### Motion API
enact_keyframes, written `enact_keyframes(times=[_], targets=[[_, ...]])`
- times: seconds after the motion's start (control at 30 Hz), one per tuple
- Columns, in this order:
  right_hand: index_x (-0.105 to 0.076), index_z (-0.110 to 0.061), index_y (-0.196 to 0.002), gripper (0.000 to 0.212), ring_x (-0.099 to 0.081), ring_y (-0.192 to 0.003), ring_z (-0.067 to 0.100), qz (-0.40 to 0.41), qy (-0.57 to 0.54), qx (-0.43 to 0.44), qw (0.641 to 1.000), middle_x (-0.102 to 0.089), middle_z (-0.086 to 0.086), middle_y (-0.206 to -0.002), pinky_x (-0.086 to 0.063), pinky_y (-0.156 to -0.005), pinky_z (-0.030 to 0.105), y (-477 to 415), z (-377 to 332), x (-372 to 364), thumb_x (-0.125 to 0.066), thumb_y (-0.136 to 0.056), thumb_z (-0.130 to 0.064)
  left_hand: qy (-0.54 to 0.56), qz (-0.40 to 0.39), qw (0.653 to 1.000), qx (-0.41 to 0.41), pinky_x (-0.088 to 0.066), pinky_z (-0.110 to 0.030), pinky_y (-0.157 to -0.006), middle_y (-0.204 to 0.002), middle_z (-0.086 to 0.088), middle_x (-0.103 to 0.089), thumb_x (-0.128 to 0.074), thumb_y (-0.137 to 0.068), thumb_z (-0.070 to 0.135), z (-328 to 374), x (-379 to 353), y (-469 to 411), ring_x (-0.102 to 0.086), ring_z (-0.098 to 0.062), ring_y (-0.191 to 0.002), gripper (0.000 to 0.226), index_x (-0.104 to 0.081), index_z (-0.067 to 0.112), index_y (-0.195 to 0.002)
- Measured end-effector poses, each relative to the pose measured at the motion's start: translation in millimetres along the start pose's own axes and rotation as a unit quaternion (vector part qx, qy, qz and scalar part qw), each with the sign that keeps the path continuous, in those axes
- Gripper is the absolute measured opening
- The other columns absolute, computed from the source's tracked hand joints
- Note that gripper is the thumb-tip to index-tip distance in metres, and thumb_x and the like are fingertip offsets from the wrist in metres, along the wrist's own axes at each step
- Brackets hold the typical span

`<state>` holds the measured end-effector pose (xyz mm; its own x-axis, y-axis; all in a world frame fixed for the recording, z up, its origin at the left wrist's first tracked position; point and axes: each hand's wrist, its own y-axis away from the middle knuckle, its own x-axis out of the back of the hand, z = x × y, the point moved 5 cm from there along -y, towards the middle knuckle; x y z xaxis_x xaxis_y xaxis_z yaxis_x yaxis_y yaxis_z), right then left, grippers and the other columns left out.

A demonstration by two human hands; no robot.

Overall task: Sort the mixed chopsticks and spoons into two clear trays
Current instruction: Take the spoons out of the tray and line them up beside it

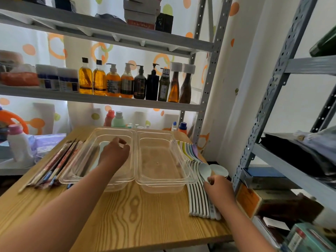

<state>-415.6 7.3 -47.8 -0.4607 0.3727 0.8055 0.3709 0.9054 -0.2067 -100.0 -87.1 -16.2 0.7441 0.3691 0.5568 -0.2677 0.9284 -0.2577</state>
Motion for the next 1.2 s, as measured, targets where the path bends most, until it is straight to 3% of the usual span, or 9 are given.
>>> enact_keyframes(times=[0.2, 0.27, 0.37, 0.43, 0.5, 0.6, 0.83, 1.0, 1.2], targets=[[-0.066, -0.002, -0.098, 0.026, -0.062, -0.092, 0.026, -0.012, 0.075, 0.014, 0.997, -0.067, 0.013, -0.095, -0.048, -0.078, 0.034, -7, 0, 2, -0.06, -0.088, -0.025, -0.023, -0.015, 1.0, -0.011, -0.048, -0.034, -0.083, -0.101, -0.007, -0.068, -0.053, -0.09, 0.026, -3, -3, 1, -0.06, -0.025, -0.094, 0.022, -0.06, 0.015, -0.108], [-0.063, -0.009, -0.084, 0.016, -0.061, -0.086, 0.024, -0.024, 0.106, 0.02, 0.994, -0.063, 0.007, -0.082, -0.046, -0.065, 0.03, -9, -1, 3, -0.059, -0.088, -0.024, -0.035, -0.025, 0.999, -0.016, -0.048, -0.035, -0.084, -0.101, -0.006, -0.068, -0.054, -0.09, 0.028, -3, -4, 2, -0.061, -0.025, -0.095, 0.021, -0.059, 0.016, -0.106], [-0.042, -0.017, -0.063, 0.029, -0.053, -0.074, 0.021, -0.037, 0.144, 0.023, 0.989, -0.044, 0.0, -0.064, -0.027, -0.046, 0.022, -16, -2, 0, -0.059, -0.086, -0.024, -0.039, -0.036, 0.998, -0.017, -0.05, -0.039, -0.088, -0.099, -0.005, -0.068, -0.054, -0.089, 0.028, -5, -6, 1, -0.061, -0.024, -0.093, 0.017, -0.059, 0.018, -0.102], [-0.056, -0.012, -0.08, 0.014, -0.059, -0.086, 0.022, -0.048, 0.174, 0.024, 0.983, -0.059, 0.004, -0.081, -0.036, -0.057, 0.022, -19, -4, 1, -0.058, -0.088, -0.024, -0.038, -0.039, 0.998, -0.021, -0.051, -0.04, -0.088, -0.098, -0.005, -0.068, -0.055, -0.089, 0.027, -6, -6, 2, -0.062, -0.024, -0.092, 0.014, -0.059, 0.019, -0.099], [-0.06, -0.008, -0.1, 0.019, -0.06, -0.098, 0.024, -0.052, 0.196, 0.017, 0.979, -0.063, 0.009, -0.1, -0.04, -0.067, 0.025, -22, -4, 2, -0.057, -0.089, -0.023, -0.034, -0.041, 0.998, -0.025, -0.052, -0.041, -0.088, -0.097, -0.005, -0.068, -0.056, -0.088, 0.026, -5, -6, 2, -0.063, -0.023, -0.092, 0.01, -0.058, 0.02, -0.096], [-0.06, -0.009, -0.095, 0.012, -0.061, -0.097, 0.026, -0.044, 0.187, 0.006, 0.981, -0.061, 0.013, -0.094, -0.037, -0.059, 0.023, -25, 0, 2, -0.056, -0.087, -0.018, -0.027, -0.045, 0.998, -0.028, -0.052, -0.042, -0.088, -0.095, -0.005, -0.068, -0.056, -0.088, 0.024, -5, -6, 2, -0.063, -0.024, -0.091, 0.01, -0.059, 0.019, -0.097], [-0.058, -0.008, -0.108, 0.026, -0.06, -0.099, 0.023, -0.048, 0.22, 0.0, 0.974, -0.062, 0.008, -0.106, -0.044, -0.073, 0.027, -27, 1, 2, -0.062, -0.087, -0.022, -0.032, -0.051, 0.998, -0.035, -0.051, -0.035, -0.086, -0.084, 0.0, -0.066, -0.057, -0.088, 0.022, -5, -8, 2, -0.064, -0.022, -0.089, 0.006, -0.057, 0.02, -0.093], [-0.06, -0.01, -0.102, 0.018, -0.061, -0.094, 0.023, -0.034, 0.202, 0.0, 0.979, -0.063, 0.008, -0.102, -0.043, -0.068, 0.026, -26, 3, 2, -0.062, -0.085, -0.017, -0.03, -0.05, 0.998, -0.037, -0.052, -0.035, -0.086, -0.079, 0.002, -0.063, -0.059, -0.088, 0.02, -4, -9, 2, -0.064, -0.022, -0.088, 0.005, -0.057, 0.02, -0.092], [-0.059, -0.008, -0.071, 0.02, -0.056, -0.063, 0.016, -0.095, 0.049, -0.005, 0.994, -0.05, -0.004, -0.066, -0.039, -0.051, 0.022, -23, 1, 3, -0.065, -0.08, -0.024, -0.023, -0.048, 0.998, -0.039, -0.052, -0.036, -0.084, -0.078, 0.002, -0.065, -0.058, -0.086, 0.02, -6, -8, 1, -0.065, -0.021, -0.087, 0.003, -0.059, 0.02, -0.089]])
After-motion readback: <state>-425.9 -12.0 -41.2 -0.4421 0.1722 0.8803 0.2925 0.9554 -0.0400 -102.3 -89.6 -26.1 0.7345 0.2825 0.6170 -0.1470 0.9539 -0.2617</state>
